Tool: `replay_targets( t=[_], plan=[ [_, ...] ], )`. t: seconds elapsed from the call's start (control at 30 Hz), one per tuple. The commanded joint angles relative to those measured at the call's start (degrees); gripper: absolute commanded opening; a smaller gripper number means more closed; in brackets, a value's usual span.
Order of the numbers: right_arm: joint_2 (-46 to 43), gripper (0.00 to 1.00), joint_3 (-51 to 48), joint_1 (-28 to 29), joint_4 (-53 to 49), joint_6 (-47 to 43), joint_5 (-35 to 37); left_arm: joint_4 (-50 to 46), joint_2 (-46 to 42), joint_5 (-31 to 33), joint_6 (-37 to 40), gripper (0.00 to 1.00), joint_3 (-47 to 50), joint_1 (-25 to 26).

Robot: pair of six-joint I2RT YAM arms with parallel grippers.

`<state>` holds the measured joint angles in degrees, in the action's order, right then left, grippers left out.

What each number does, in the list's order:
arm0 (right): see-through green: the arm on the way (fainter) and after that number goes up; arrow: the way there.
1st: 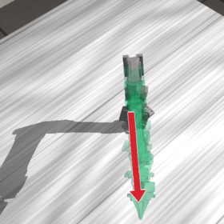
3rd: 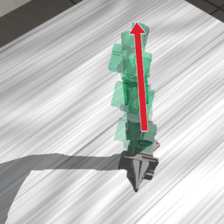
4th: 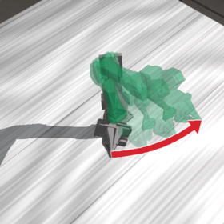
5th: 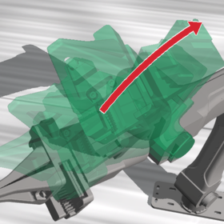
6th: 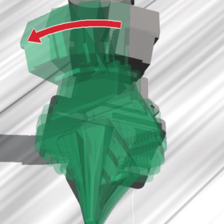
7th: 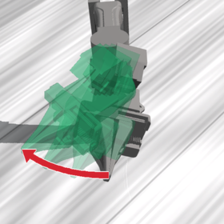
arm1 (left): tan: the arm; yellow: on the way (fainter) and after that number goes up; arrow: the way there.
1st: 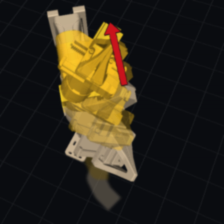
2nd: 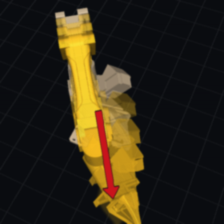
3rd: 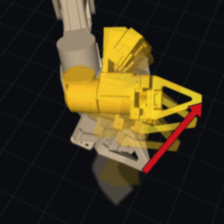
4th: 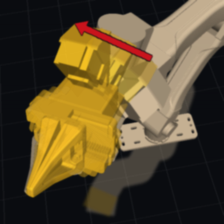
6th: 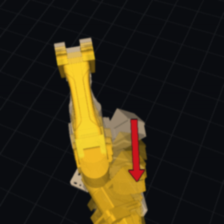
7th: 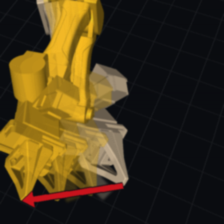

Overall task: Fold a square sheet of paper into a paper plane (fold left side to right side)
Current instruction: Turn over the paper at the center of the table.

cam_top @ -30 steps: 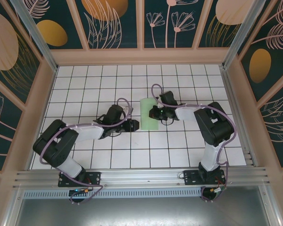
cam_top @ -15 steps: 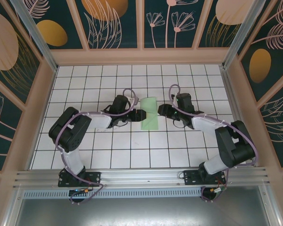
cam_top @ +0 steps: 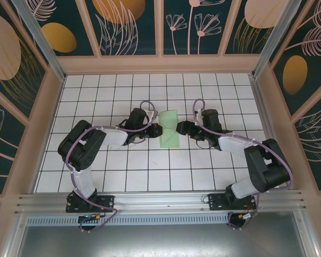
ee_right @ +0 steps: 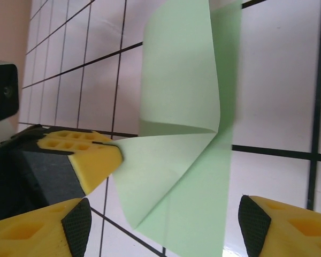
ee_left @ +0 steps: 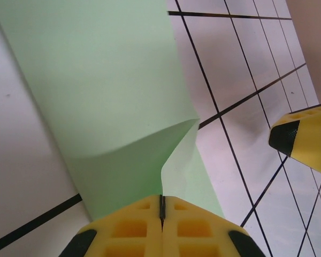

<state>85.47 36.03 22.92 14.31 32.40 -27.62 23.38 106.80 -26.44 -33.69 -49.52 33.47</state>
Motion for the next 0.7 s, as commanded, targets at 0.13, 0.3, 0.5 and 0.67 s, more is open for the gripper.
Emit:
replay_targets(
  t=[0.13,0.3,0.5,0.67],
  plan=[
    [7.62,0.72,5.23,1.64,3.68,2.93,-4.19,1.15,-3.82,2.62,0.56,0.06,1.97,-0.08],
    [11.87,0.66,8.24,2.91,3.73,2.61,-4.73,0.90,-4.32,3.32,0.60,0.07,2.32,-0.08],
    [16.54,0.58,11.25,4.62,4.04,2.36,-5.36,0.45,-4.41,4.72,0.30,0.07,2.34,-0.09],
    [18.82,0.49,12.91,5.43,3.97,2.18,-4.96,0.31,-4.52,5.64,-0.28,0.15,2.28,-0.10]
  ],
)
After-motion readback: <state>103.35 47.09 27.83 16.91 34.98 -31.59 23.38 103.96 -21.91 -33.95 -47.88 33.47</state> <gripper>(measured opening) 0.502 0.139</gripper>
